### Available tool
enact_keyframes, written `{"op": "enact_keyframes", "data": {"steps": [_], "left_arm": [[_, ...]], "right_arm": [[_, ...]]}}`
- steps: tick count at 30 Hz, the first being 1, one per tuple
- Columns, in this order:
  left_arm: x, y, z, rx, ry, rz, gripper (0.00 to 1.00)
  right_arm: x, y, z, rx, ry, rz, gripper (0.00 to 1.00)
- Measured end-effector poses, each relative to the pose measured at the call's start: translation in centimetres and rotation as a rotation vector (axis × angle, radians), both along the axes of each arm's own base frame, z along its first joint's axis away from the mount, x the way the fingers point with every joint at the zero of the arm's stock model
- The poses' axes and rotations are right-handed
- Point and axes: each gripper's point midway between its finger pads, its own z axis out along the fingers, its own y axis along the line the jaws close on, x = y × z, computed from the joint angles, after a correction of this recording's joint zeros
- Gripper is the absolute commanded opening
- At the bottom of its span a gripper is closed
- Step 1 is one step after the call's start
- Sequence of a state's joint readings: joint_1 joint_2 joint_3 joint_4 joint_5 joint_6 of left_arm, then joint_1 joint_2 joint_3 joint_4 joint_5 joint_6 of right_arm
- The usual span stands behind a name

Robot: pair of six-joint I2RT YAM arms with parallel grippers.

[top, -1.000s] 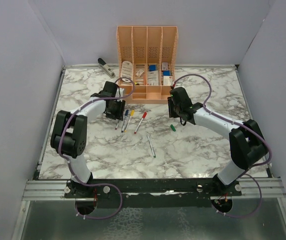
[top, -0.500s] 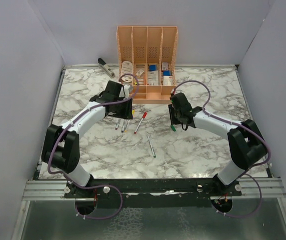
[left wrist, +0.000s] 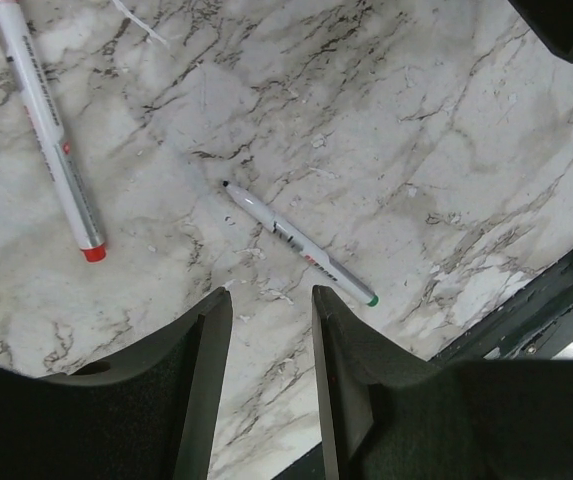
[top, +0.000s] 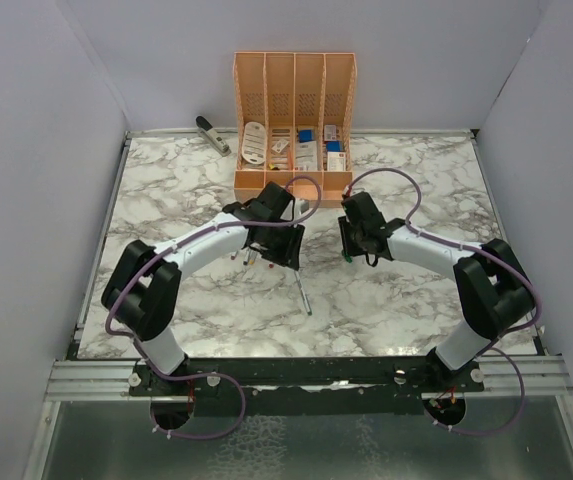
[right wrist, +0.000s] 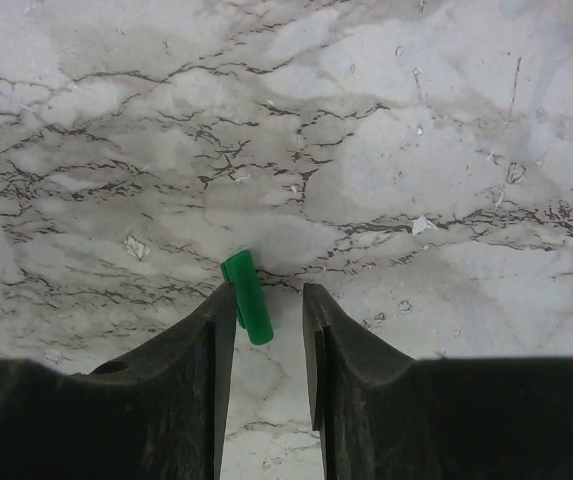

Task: Insert the pens into the pen caps

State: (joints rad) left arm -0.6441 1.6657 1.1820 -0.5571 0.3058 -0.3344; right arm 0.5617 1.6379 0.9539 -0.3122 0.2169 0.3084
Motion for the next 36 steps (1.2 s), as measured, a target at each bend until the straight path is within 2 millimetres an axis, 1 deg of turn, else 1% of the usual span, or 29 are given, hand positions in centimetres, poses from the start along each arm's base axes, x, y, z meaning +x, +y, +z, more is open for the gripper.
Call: {"op": "enact_keyframes", "data": {"steps": [4,8,11,15,19,26,36], "left_arm": [[-1.2,-1.0,-0.4,0.019,0.036,-0.022,0.41],[-2.7,-2.0,-1.6,0.047,0.081,-0.051,0.41],[-3.7,-2.1,-2.5,0.076,0.118,-0.059,0.42],[-4.5,-1.9,-3.3,0.115,0.145,-0.05,0.43],[-4.7,-1.7,-3.6,0.14,0.153,-0.036,0.44],[-4.2,-1.8,-4.9,0.182,0.156,-0.019,0.44],[-3.0,-2.7,-5.9,0.19,0.148,-0.008,0.45]], "right_arm": [[-0.4,0.0,-0.5,0.004,0.013,0.007,0.33],[-0.5,0.2,-0.6,0.017,0.013,0.015,0.33],[-0.3,0.5,-0.5,0.03,0.008,0.02,0.33],[-0.3,0.8,-0.5,0.045,0.003,0.028,0.33],[-0.4,0.8,-0.7,0.048,0.005,0.031,0.33],[-0.6,0.7,-0.9,0.046,0.007,0.029,0.33],[-0.2,0.7,0.1,0.055,-0.027,0.021,0.33]]}}
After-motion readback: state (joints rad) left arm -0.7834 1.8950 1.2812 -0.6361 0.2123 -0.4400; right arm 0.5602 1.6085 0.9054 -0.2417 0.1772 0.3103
